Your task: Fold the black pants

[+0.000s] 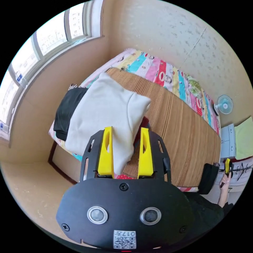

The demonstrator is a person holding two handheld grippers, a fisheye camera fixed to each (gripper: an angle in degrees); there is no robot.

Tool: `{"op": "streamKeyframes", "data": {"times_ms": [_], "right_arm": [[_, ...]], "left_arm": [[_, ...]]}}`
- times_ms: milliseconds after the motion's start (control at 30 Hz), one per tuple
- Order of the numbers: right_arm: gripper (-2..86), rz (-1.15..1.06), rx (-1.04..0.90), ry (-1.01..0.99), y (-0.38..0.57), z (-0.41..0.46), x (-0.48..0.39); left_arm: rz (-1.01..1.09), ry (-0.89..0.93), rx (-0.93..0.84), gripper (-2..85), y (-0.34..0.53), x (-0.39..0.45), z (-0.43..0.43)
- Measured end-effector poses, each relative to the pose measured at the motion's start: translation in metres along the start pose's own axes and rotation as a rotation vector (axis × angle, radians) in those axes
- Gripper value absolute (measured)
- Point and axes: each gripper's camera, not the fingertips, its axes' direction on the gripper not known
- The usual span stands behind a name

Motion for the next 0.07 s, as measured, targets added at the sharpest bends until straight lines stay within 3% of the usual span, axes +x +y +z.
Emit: {"op": "streamKeyframes", "data": {"times_ms": [67], "right_arm": [[0.4,-0.045,-0.016,-0.033,0.0178,0.0229,-0.0185]], "left_arm": [[0.011,0.067,-0.003,10.8,0.0019,-0.0138,-0.0051]]}}
